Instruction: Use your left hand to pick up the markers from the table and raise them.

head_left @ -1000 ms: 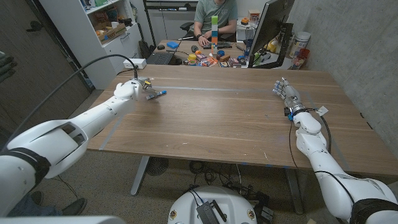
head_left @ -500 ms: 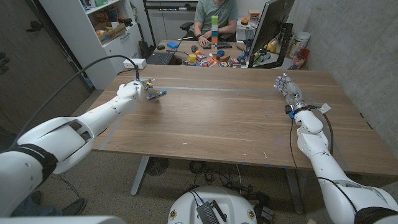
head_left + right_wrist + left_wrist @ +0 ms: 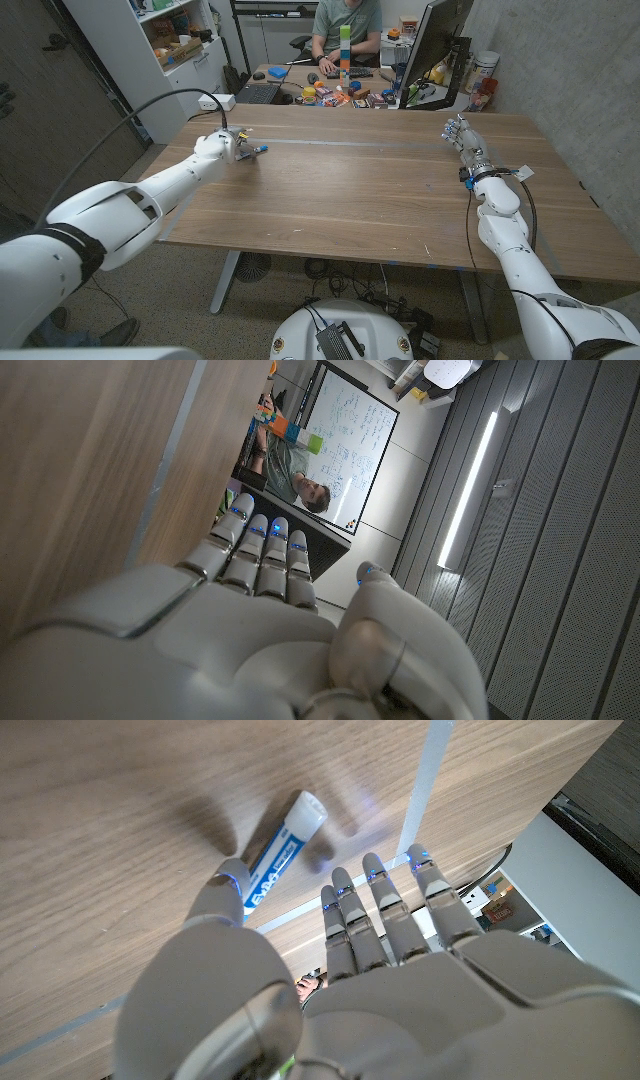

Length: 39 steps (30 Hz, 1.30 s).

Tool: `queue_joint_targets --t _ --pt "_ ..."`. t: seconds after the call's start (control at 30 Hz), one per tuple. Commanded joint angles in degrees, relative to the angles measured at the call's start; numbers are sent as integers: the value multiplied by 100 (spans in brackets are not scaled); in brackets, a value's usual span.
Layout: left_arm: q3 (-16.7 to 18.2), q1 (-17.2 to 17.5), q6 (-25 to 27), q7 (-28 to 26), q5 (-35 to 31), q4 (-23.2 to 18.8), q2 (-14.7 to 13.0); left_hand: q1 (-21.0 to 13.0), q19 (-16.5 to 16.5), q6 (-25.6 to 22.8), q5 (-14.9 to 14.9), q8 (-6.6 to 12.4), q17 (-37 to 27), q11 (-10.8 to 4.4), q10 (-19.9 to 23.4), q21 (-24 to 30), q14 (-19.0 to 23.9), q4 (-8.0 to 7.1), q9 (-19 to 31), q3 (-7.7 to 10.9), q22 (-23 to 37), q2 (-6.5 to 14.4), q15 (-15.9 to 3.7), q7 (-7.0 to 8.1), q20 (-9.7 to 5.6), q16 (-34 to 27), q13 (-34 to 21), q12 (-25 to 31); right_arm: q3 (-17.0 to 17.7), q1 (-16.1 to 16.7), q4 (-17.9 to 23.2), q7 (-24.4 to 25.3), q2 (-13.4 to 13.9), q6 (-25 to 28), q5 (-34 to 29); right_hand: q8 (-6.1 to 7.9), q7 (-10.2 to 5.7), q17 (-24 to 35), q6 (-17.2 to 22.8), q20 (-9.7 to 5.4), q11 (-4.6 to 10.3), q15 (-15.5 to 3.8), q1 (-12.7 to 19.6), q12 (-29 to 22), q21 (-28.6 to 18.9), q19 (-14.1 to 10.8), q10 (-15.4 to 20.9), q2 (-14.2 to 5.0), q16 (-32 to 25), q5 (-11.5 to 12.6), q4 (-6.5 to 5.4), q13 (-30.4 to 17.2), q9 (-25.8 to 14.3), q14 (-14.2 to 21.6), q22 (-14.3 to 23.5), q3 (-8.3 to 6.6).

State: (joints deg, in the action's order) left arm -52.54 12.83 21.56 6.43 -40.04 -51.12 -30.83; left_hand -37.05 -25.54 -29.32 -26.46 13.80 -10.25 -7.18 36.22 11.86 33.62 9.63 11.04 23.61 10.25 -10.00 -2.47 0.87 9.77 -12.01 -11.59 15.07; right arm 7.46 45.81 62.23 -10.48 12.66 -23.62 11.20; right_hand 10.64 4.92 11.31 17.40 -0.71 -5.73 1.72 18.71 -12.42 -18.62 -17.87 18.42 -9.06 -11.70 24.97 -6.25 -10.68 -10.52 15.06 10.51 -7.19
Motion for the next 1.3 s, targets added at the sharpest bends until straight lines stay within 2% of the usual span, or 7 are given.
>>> queue_joint_targets --t 0.03,0.27,0.67,0.83,0.97,1.1,1.3 --pt "-46 15 82 -109 45 56 83 -91 -114 -158 13 71 -26 8 115 32 121 11 9 -29 29 0 -13 8 -46 -44 -24 34 -10 -78 -135 -46 9 -129 36 56 -5 25 56 3 12 6 -45 -11 29 -38 65 -16 -19 -30 -7 -12 -21 57 14 19" --pt "-39 29 137 -102 62 -23 73 -139 -163 -337 32 107 -21 154 224 39 201 8 4 -57 29 -16 -11 -16 -42 -42 -11 38 -6 -140 -258 -90 0 -214 61 55 -10 24 58 20 12 11 -51 -11 32 -50 67 -16 -19 -30 -6 -12 -21 65 14 23" --pt "-36 12 197 -310 77 99 197 -205 -292 -684 66 175 -14 127 533 65 417 -1 -3 -108 29 -19 -72 -77 -29 -67 14 80 19 -177 -303 -104 12 -284 77 55 -18 23 61 54 28 43 -59 -10 36 -70 67 -16 -21 -29 -4 -13 -22 81 14 29" --pt "-127 -88 236 -290 20 301 303 -238 -314 -773 75 189 -11 129 610 65 492 3 -5 -117 29 -19 -67 -81 -35 -76 22 84 36 -211 -403 -127 17 -392 86 57 -24 22 68 59 32 46 -63 -9 39 -76 66 -17 -20 -29 -3 -13 -22 82 13 31" --pt "-272 -253 281 -334 -93 660 505 -276 -328 -852 81 201 -8 111 700 63 510 8 -7 -121 29 -15 -63 -95 -24 -64 27 96 59 -228 -453 -136 -7 -427 126 57 -24 22 71 66 39 53 -65 -10 39 -85 68 -17 -22 -29 -2 -13 -22 93 13 33" --pt "-334 -363 254 -426 -109 926 660 -396 -346 -1262 106 301 -4 102 904 53 600 12 -14 -116 33 9 -77 -134 -17 -46 40 106 71 -242 -491 -149 -11 -457 141 56 -21 21 71 71 33 63 -68 -10 41 -96 70 -17 -24 -28 -1 -13 -22 102 13 36" --pt "-398 -473 222 -510 -79 1254 851 -464 -369 -1545 132 362 -3 98 1044 50 668 4 -21 -119 36 17 -67 -164 -21 -38 44 107 90 -248 -538 -180 14 -521 145 55 -28 20 72 80 29 62 -72 -11 45 -102 74 -16 -24 -28 1 -13 -22 111 13 39"
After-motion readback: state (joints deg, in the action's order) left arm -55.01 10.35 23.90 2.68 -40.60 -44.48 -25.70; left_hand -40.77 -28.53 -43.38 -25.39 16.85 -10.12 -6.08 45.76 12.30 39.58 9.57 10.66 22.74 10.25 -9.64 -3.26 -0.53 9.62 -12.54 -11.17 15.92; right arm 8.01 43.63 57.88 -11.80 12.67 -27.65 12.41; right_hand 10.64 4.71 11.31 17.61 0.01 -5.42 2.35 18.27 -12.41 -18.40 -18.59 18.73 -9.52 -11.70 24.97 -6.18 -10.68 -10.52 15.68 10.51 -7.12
